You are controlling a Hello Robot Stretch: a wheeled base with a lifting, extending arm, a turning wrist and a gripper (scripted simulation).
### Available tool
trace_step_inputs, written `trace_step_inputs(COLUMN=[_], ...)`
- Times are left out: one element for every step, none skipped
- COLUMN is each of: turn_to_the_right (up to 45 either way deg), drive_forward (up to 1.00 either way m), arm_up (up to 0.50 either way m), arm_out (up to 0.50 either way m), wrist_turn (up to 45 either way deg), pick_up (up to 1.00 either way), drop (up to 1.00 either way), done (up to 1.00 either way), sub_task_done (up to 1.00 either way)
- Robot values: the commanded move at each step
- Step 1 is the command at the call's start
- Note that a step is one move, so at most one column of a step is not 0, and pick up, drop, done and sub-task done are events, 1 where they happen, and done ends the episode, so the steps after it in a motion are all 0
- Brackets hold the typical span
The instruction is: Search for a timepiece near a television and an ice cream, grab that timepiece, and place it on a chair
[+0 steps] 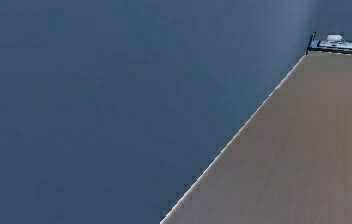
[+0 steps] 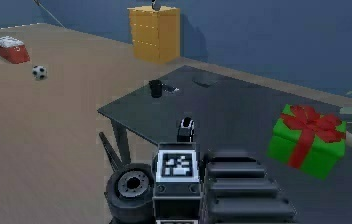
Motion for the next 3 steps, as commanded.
trace_step_inputs(turn_to_the_right=[0.0, 0.0, 0.0], drive_forward=[0.00, 0.00, 0.00], arm_up=[0.00, 0.00, 0.00], arm_out=[0.28, 0.00, 0.00], wrist_turn=[0.0, 45.0, 45.0], pick_up=[0.00, 0.00, 0.00], drop=[0.00, 0.00, 0.00], done=[0.00, 0.00, 0.00], sub_task_done=[0.00, 0.00, 0.00])
